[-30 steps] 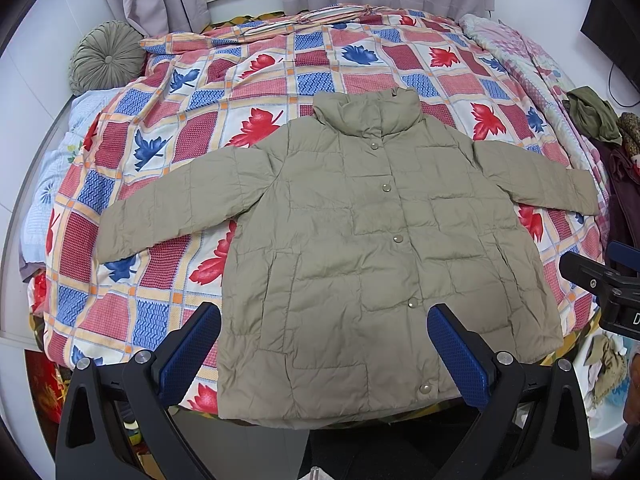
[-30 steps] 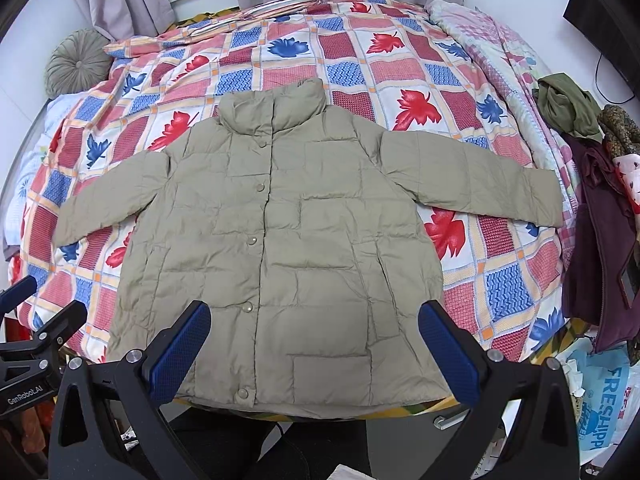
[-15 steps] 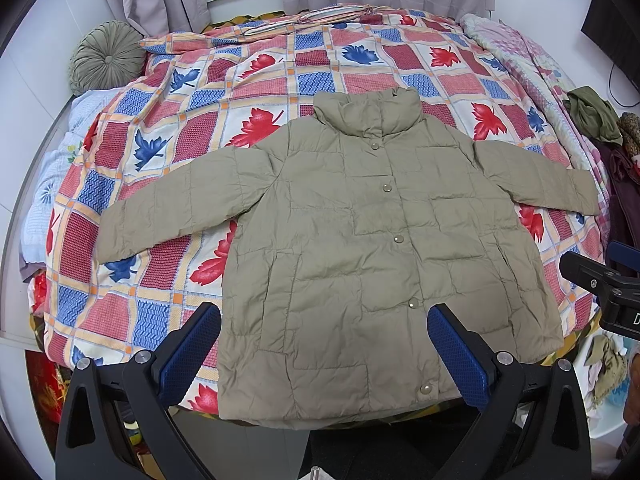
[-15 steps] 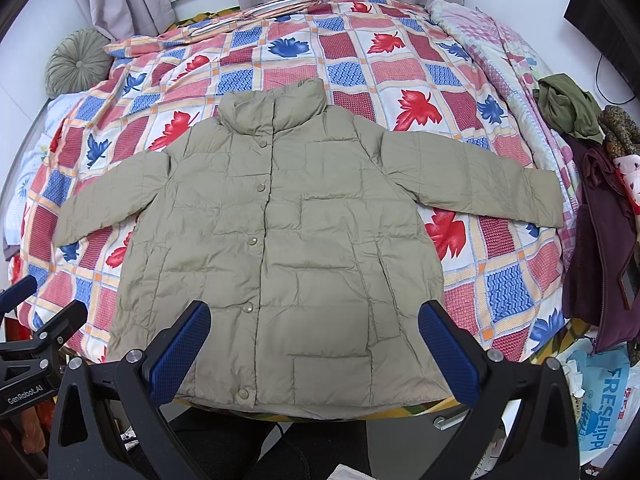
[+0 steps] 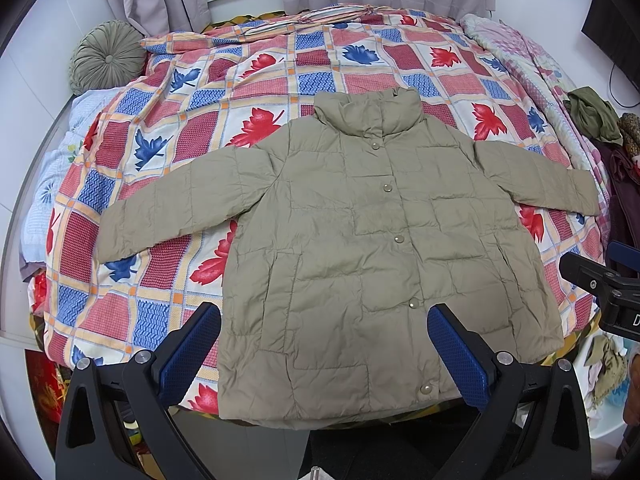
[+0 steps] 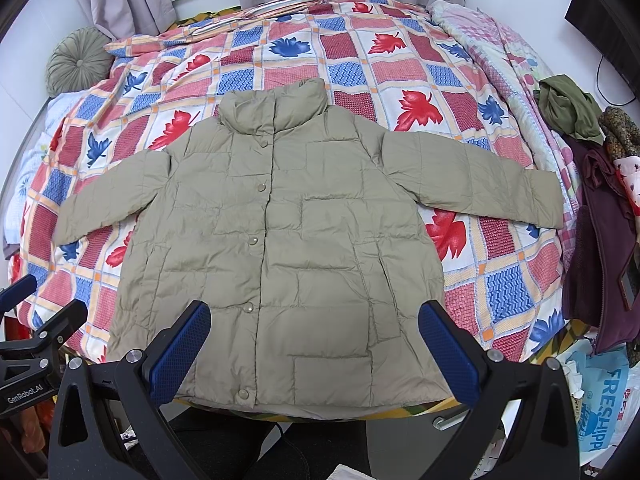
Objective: Fold large clothes
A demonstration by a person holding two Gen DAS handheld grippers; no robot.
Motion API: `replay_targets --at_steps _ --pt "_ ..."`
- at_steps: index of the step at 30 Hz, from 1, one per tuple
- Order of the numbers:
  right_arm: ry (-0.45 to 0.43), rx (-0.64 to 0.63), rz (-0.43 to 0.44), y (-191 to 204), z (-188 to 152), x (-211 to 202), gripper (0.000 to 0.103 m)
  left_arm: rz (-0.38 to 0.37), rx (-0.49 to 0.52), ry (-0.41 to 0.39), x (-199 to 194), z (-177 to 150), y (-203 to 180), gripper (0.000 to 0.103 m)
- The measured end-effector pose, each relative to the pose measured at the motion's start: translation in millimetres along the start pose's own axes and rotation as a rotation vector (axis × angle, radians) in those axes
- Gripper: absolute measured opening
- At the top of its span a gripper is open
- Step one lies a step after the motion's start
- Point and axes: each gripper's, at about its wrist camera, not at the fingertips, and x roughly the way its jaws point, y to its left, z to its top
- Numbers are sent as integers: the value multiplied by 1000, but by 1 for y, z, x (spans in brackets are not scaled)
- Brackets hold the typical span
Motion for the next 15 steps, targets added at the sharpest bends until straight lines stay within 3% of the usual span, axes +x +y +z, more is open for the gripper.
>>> replay_targets --at_steps 15 --pt "0 -1 0 -1 0 1 103 0 -1 -1 0 0 0 103"
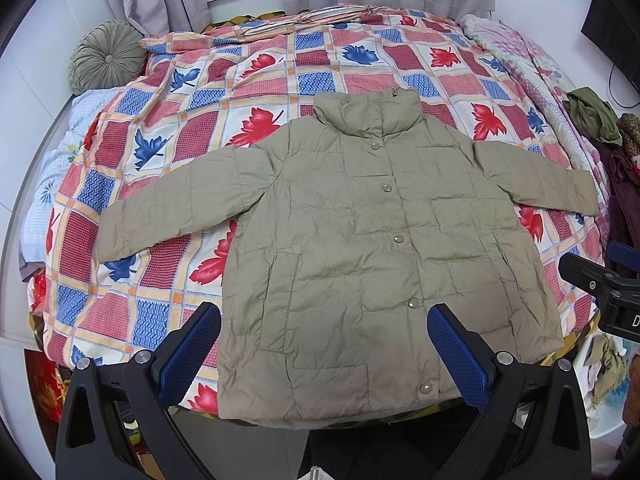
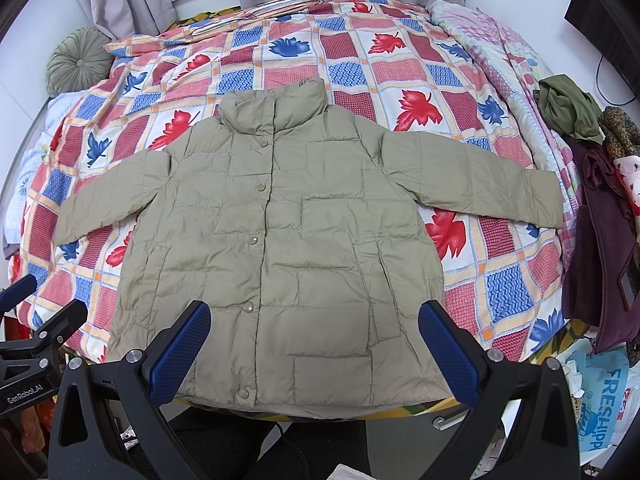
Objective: Fold large clothes
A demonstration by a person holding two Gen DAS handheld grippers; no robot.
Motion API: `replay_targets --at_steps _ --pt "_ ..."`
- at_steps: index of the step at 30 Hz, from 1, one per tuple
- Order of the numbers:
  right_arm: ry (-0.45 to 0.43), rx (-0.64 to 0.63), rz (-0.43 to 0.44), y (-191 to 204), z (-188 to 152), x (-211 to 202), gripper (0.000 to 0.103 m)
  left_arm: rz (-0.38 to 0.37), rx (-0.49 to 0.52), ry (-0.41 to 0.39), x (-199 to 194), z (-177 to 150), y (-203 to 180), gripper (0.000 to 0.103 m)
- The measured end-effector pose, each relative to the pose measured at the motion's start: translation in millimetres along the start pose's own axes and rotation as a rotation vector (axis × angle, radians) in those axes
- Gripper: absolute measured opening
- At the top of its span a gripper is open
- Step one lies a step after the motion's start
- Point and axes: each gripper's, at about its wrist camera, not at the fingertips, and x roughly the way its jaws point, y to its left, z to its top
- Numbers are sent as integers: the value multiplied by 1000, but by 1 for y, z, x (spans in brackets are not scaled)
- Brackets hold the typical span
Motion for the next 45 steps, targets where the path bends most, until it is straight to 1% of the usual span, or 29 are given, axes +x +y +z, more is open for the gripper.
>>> replay_targets --at_steps 21,26,29,31,34,39,43,45 --pt "1 -1 -1 1 0 1 103 -4 -2 0 0 -1 0 103" --pt "7 5 2 3 0 -1 103 -10 -25 13 4 -1 4 103" --pt "19 18 19 1 0 -1 103 -24 -52 34 11 -2 12 103" --pt "30 26 32 2 -1 3 103 -48 -69 49 17 -4 23 103" --pt "51 29 54 8 2 13 103 -49 -107 70 30 -9 44 103" --pt "96 37 106 27 10 36 103 -50 -217 98 57 -13 91 103" --pt "122 57 173 47 14 57 103 -67 -327 104 87 -16 140 103" --pt "133 72 233 59 16 70 103 -83 -376 102 103 -17 164 103"
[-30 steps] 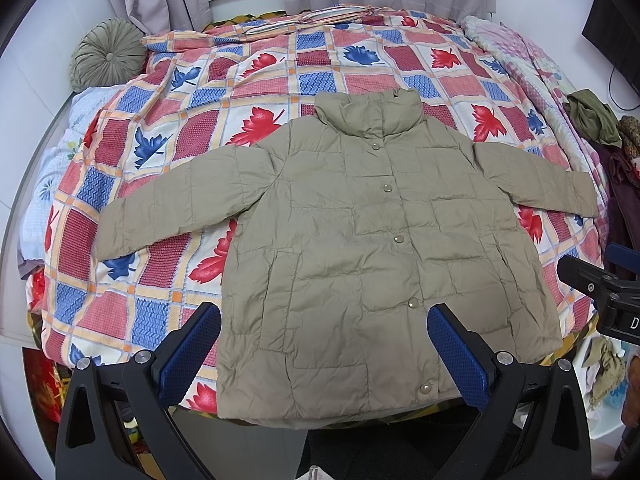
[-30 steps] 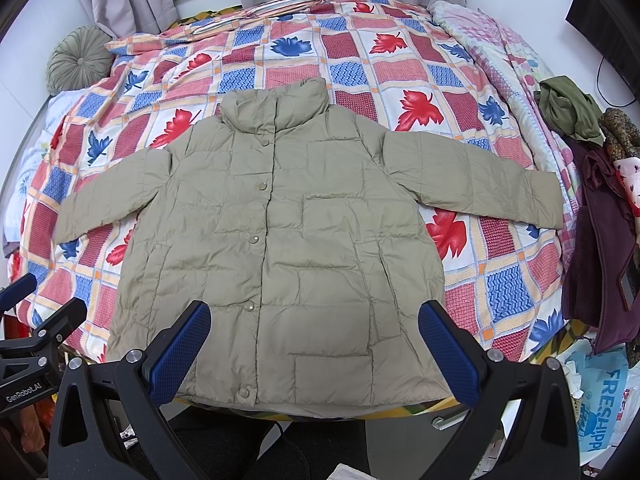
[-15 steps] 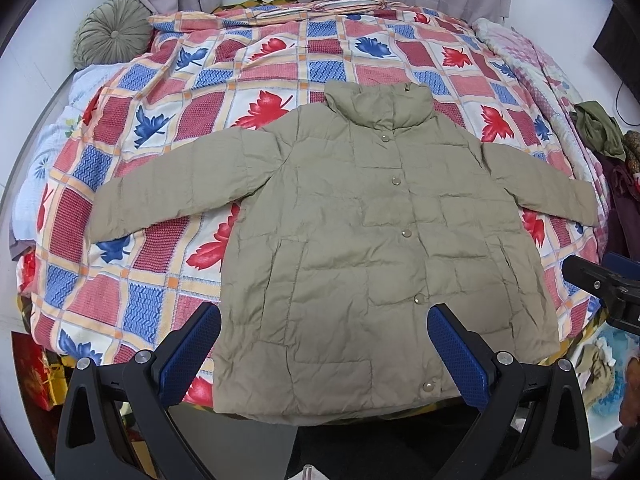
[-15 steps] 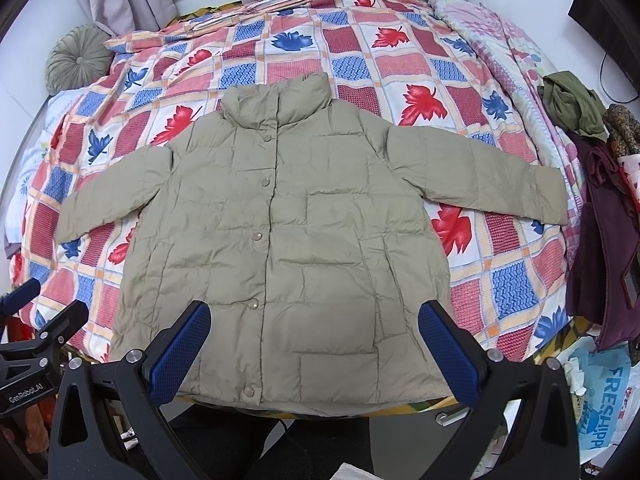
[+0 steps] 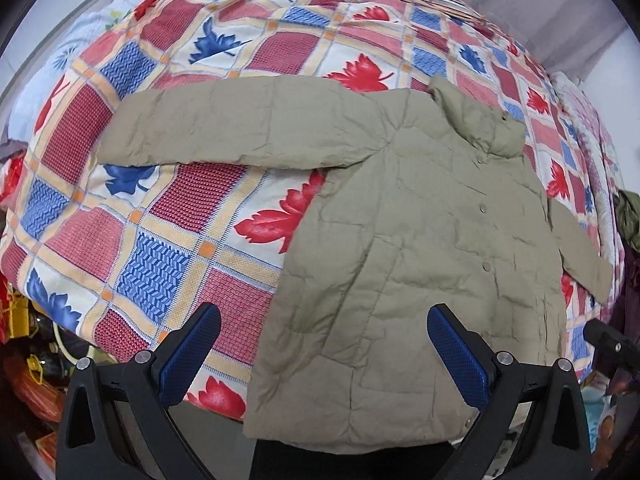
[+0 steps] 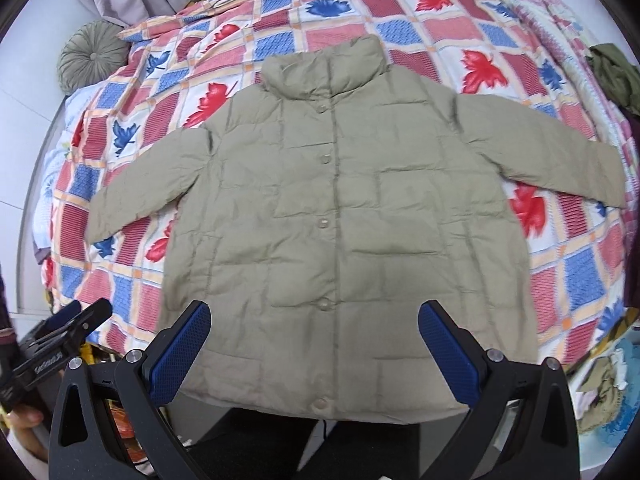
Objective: Fold large clothes
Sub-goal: 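Grasp the sleeve nearest the left gripper and fold it across the jacket body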
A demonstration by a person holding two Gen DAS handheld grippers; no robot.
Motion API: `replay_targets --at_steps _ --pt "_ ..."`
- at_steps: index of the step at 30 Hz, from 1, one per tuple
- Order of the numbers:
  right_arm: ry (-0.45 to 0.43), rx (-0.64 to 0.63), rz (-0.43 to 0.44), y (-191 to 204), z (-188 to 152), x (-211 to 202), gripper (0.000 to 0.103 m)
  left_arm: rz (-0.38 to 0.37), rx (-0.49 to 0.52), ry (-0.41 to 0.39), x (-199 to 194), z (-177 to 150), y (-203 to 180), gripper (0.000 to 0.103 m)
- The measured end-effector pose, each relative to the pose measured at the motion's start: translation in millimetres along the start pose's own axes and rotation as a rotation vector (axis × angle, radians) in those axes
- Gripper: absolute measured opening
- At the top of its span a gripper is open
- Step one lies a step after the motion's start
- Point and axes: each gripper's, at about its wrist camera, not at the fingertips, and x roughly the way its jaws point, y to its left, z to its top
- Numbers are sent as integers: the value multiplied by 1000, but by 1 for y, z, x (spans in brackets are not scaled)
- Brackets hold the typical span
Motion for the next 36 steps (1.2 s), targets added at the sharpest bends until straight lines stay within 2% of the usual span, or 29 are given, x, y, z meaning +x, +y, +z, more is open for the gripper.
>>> replay_targets --at_steps 3,8,11,13,17,20,23,26,27,28,29,30,32,35,36 --pt "32 7 71 16 3 23 103 -34 -60 -8 23 15 31 103" --pt "35 -27 150 42 9 64 103 -109 -130 -43 73 40 67 103" --pt "61 -66 144 55 11 93 103 -186 -197 -71 105 59 84 103" --pt "97 -94 125 61 13 113 103 -259 -272 -96 128 74 98 103" --pt "145 -122 132 67 14 154 103 -348 -401 -114 168 101 125 103" --pt "158 -111 150 68 17 178 103 -358 -475 -149 185 120 146 101" --pt "147 -108 168 70 24 190 103 -318 -511 -195 189 142 167 99" --pt "109 -104 176 74 34 193 103 -243 -515 -219 193 165 188 78" --pt "94 -100 178 75 39 193 103 -221 -521 -218 196 174 195 60" --pt "80 -97 179 76 43 193 103 -214 -526 -212 200 180 202 49" --pt "70 -95 180 77 48 194 103 -220 -523 -201 204 185 206 25" --pt "59 -91 182 80 53 195 103 -234 -512 -191 207 189 209 12" --pt "44 -77 191 84 66 201 103 -214 -485 -192 202 195 206 9" --pt "5 -45 213 93 85 207 102 -165 -392 -253 171 194 190 8" --pt "-19 -33 221 98 93 208 98 -158 -357 -277 158 193 182 7"
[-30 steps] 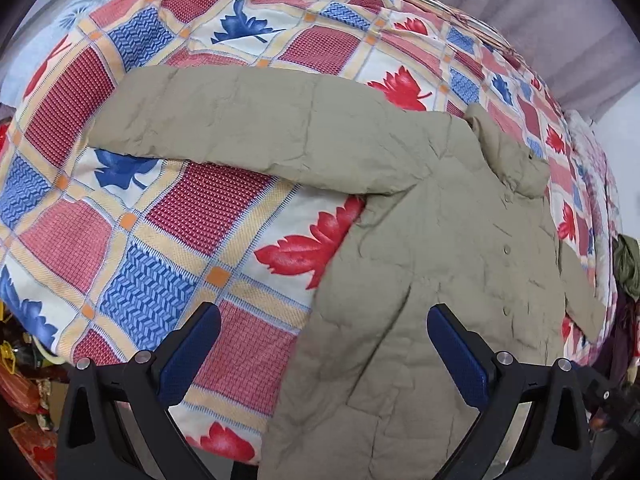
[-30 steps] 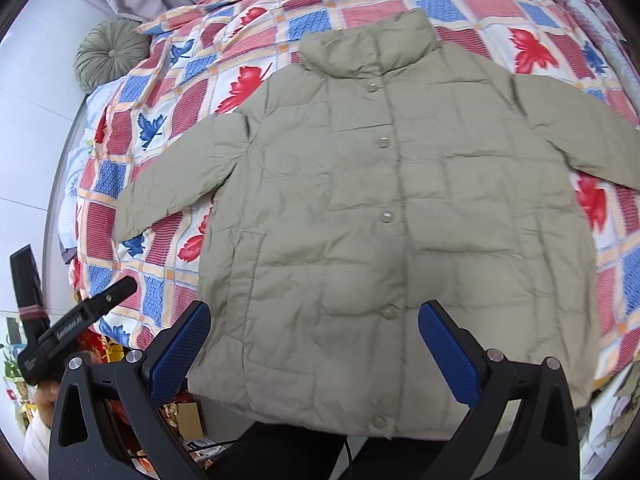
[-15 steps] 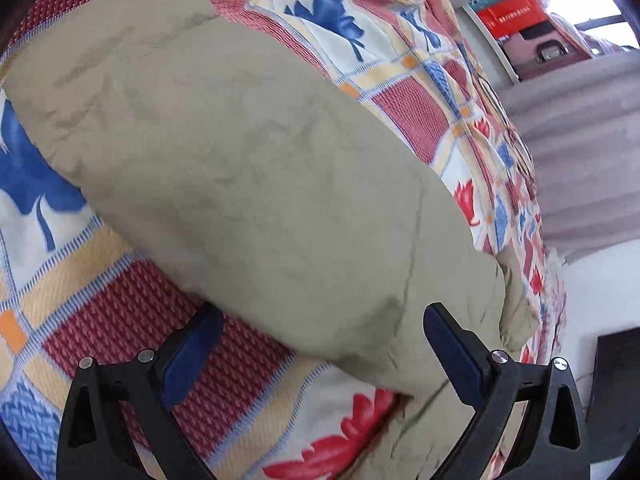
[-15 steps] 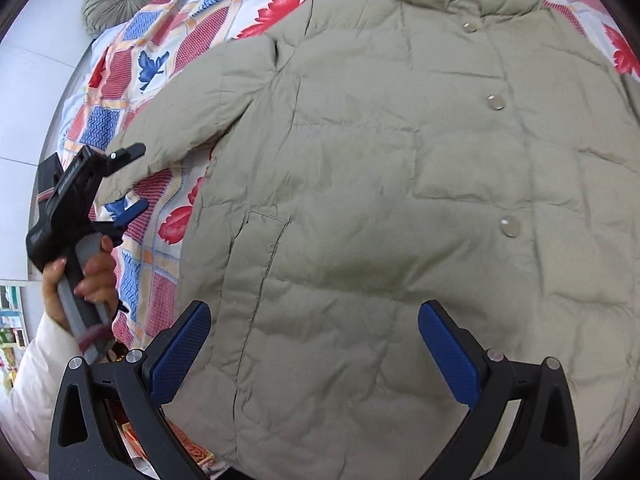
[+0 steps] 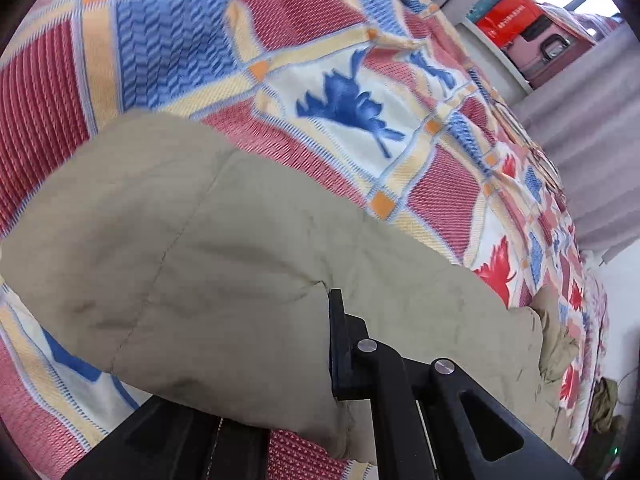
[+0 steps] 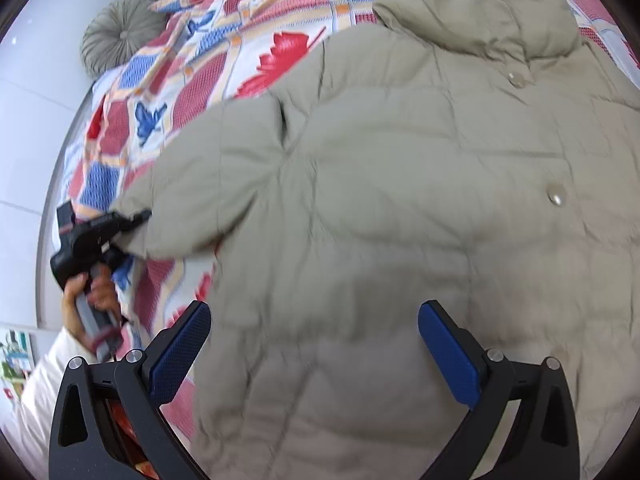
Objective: Fold large clothes
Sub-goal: 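Grasp the sleeve nearest the left gripper and fold it across the jacket body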
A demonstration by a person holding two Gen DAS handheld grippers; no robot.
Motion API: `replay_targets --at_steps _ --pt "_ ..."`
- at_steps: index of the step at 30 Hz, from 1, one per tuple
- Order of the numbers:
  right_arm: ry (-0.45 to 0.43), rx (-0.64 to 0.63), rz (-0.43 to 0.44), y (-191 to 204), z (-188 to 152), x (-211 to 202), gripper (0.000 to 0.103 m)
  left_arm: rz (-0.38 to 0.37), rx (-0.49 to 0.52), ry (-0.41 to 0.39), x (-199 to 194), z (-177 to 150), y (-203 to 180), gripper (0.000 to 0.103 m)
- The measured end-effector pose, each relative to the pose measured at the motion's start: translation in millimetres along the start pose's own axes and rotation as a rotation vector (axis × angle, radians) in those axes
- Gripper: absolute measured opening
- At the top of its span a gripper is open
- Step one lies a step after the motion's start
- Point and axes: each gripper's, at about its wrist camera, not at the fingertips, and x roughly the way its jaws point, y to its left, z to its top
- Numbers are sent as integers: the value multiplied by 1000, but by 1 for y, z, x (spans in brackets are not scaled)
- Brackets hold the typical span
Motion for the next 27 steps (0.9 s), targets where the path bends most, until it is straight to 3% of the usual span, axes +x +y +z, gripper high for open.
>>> replay_targets --at_steps 1,3,4,8,11,15,18,20,22,27 --pt "-18 7 9 4 6 2 90 -5 38 -24 -13 -1 -10 7" --pt "-23 27 25 13 22 16 27 -23 107 -60 -35 -1 -31 7" --pt "-26 47 48 15 28 24 24 -40 142 -72 -45 -2 -43 7" --pt "-18 74 141 30 41 55 22 -150 290 -73 -72 -9 -100 7" --pt "42 87 188 38 36 84 21 -243 404 -64 -82 -26 -152 7" --pt "93 62 165 43 28 102 21 -353 489 -19 -71 -54 -226 7" --pt "110 78 204 41 29 91 21 -398 537 23 -56 -82 -280 7" --pt "94 108 232 26 23 71 21 -406 578 51 -45 -104 -308 7" --pt "56 141 206 2 14 44 21 -391 650 67 -31 -130 -335 7" --pt "-50 224 48 -79 -14 -28 21 -228 811 123 30 -203 -369 8"
